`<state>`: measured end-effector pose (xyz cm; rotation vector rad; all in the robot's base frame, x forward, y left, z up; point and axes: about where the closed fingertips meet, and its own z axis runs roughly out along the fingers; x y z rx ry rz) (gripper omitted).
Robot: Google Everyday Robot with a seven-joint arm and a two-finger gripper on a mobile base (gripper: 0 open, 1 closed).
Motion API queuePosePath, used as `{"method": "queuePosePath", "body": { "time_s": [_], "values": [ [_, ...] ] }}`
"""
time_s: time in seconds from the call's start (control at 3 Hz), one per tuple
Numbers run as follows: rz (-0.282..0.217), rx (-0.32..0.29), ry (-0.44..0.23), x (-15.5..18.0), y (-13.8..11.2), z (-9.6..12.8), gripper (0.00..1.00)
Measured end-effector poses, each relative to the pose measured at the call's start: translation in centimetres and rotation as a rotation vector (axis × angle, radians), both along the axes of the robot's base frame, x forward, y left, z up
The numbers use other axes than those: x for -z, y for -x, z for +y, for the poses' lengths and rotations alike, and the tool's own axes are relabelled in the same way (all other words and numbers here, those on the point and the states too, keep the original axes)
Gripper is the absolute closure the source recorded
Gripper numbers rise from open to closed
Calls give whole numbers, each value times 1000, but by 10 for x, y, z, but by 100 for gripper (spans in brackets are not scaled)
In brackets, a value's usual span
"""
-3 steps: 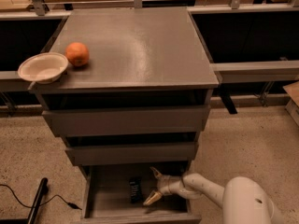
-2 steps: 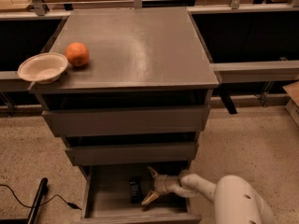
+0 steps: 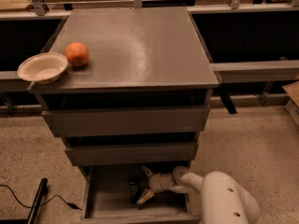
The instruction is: Pick rxbar blueberry from bottom drawer and place on counter
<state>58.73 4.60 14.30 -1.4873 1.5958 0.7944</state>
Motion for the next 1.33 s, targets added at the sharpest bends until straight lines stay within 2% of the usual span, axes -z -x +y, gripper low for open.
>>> {"method": "queuePosePath", "body": {
  "time_s": [1.0, 1.33],
  "values": [
    [89, -31, 34, 24, 6, 18, 2],
    [101, -47, 29, 27, 9, 23, 24]
  ]
}}
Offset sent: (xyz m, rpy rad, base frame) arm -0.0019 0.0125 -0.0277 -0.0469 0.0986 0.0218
